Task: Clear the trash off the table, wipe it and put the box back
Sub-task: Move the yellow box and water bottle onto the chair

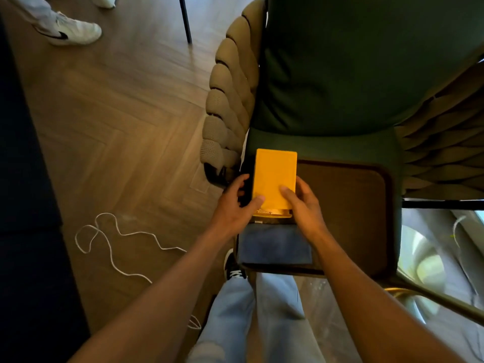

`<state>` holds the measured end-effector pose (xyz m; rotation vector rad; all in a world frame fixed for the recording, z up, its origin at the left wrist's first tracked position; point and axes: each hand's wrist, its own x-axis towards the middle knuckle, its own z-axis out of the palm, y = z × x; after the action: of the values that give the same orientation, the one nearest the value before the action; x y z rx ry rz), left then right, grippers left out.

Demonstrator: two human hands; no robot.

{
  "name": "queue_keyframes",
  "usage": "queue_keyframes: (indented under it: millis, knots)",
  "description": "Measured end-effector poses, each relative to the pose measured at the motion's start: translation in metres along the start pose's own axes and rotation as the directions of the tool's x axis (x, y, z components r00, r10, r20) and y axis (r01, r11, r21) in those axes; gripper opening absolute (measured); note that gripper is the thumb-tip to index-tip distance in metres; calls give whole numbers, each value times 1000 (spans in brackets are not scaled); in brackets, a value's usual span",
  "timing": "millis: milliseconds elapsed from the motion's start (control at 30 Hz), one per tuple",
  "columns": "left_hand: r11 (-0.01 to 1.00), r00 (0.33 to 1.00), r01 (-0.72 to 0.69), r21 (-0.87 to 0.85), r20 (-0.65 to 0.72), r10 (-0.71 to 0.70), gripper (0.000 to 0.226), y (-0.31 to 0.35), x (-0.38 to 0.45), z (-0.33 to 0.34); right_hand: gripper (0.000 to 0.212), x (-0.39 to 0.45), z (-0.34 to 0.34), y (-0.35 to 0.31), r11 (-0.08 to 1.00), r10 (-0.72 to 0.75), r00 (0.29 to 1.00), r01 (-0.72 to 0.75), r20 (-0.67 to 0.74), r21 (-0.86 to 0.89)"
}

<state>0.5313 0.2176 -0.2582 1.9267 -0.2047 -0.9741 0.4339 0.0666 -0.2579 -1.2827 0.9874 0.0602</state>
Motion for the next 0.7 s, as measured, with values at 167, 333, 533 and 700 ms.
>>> queue_keyframes:
  millis: [167, 333, 533, 700]
  knots:
    - [921, 964, -253, 297, 160, 213, 86, -3, -19, -9, 64, -24, -15, 11, 997, -46, 998, 43, -35, -70]
    - [849, 946, -317, 422, 203, 252, 85, -13, -21, -4, 81, -39, -24, 33, 979, -70, 996, 80, 61, -185]
    - [722, 920, -379, 579, 152, 361, 78, -19, -22, 2, 75, -43, -15, 35, 932, -228, 971, 239, 70, -273]
    - [628, 879, -421, 654, 122, 462, 63, -20, -19, 5, 62, -37, -10, 34, 901, -307, 952, 287, -10, -327]
